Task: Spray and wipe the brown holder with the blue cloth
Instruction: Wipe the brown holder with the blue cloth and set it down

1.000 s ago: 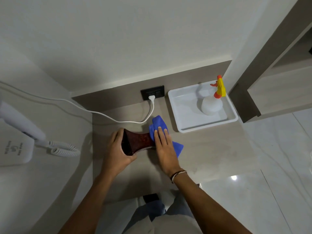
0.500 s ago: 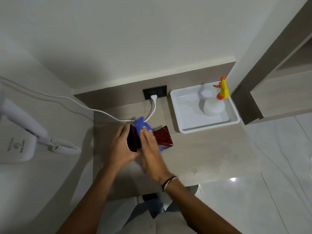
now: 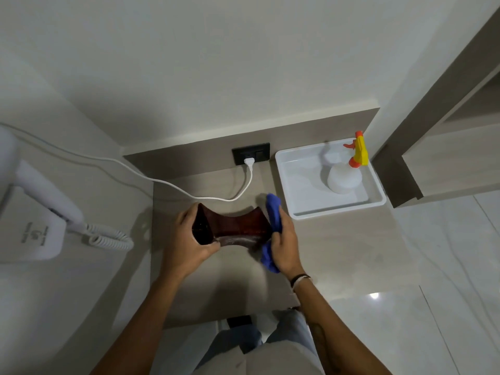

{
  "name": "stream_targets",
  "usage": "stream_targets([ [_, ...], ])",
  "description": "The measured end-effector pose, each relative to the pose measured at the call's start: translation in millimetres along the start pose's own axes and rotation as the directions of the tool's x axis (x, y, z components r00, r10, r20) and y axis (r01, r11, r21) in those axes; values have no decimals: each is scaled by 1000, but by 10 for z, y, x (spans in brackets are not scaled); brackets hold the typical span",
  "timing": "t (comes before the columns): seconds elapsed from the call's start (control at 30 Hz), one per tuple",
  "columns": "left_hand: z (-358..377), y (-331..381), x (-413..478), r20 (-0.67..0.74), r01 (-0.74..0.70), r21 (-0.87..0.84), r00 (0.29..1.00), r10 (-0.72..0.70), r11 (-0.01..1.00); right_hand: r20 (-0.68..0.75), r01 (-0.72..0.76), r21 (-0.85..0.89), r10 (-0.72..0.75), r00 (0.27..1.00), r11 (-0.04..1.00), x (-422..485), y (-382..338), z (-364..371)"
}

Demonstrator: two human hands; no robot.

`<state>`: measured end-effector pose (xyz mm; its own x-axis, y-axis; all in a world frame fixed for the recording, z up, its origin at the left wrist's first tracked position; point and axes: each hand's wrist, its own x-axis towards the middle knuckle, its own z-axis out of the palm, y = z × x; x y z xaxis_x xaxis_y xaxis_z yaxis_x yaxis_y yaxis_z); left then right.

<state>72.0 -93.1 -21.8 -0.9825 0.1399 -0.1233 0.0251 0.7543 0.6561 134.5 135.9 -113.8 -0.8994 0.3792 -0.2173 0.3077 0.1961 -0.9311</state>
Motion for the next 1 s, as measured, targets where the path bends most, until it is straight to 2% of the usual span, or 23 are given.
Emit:
stream_targets([
  [0.07, -64, -58, 13, 0, 101, -100, 995, -102, 990, -9, -177, 146, 180, 984, 973, 17, 28, -72],
  [0.13, -102, -91, 22, 34, 171, -153, 985, -168, 973, 92, -306, 286, 292, 952, 908, -7, 6, -85],
  [0.2, -89, -96, 23, 89, 202, -185, 978, -188, 962, 214, -382, 386, 321, 923, 840, -27, -76, -57],
  [0.3, -89, -118, 9, 164, 201, -181, 971, -172, 963, 262, -445, 433, 363, 894, 784, 8, -162, -32],
  [0.37, -120, -164, -18, 249, 126, -108, 964, -96, 986, 246, -465, 440, 395, 885, 769, 54, -194, -42],
  [0.47, -98, -196, -74, 267, -26, 174, 963, -22, 984, 225, -466, 401, 408, 885, 789, 133, -202, -55],
  [0.57, -19, -137, -92, 124, -102, 352, 990, 62, 930, 209, -385, 314, 333, 920, 868, 185, -213, -3],
  [0.7, -6, -41, -95, 69, -120, 345, 992, 103, 931, 16, -146, -5, 146, 989, 989, 46, -229, 86],
  [0.8, -6, -19, -120, 66, -130, 337, 991, 115, 933, -26, 6, -60, -7, 1000, 998, -141, -353, 127],
  [0.9, -26, 4, -125, 60, -114, 315, 993, 100, 942, 37, 173, -47, -171, 985, 984, -323, -550, 193],
  [1.0, 17, 56, -106, 68, -113, 284, 993, 98, 952, 266, 405, -118, -364, 892, 907, -568, -683, 444],
])
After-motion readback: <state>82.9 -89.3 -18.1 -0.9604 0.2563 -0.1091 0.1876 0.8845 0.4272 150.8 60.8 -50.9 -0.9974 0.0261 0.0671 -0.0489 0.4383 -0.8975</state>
